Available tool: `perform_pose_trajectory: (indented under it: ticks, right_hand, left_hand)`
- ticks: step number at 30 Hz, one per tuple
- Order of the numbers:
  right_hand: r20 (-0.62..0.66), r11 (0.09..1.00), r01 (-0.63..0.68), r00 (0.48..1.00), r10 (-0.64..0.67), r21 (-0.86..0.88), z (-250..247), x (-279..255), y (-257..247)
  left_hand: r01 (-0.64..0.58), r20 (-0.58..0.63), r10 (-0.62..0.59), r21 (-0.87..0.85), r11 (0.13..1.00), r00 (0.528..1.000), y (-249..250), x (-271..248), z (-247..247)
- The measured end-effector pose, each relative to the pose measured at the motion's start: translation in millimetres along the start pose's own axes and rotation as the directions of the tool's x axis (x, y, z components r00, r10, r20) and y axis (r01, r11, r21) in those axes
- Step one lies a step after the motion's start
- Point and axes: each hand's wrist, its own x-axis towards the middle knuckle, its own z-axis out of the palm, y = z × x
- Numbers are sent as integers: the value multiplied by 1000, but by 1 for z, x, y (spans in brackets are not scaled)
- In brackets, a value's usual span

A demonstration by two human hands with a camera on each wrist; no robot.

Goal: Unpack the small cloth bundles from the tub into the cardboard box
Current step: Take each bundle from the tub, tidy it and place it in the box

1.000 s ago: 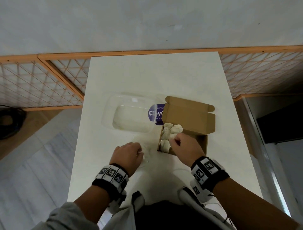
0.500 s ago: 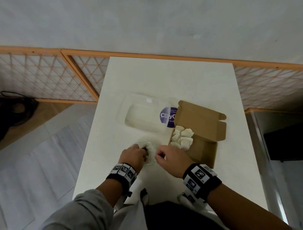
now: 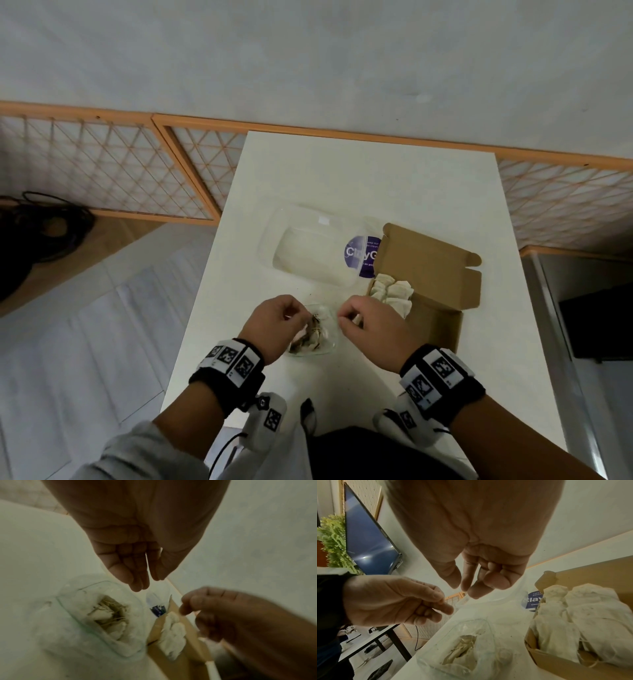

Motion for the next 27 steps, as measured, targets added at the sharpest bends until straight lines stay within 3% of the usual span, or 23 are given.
perform_pose_trajectory:
  ticks: [6,11,20,24,27]
  right_hand:
    - [17,1000,-6,1000,6,-16,4,-11,-5]
    - [44,998,-32,998,34,-60,3,-28,-6]
    - [39,994,-73,996,77,-79,3,-31,0]
    - [94,999,20,995,-17,-26,3,-19,-17]
    - [109,995,103,989,-104,12,6,-10,-29]
  left_hand:
    - [28,58,-64,490,871,996,-8,15,39]
    - [7,69,-48,504,864,996,-6,27,57]
    - [-61,26,57,196,979,998,23,-11,9]
    - [-68,23,71,-106,992,997,51,-35,-11]
    - [-104,-4,105,-206,973,994,71,-45,-18]
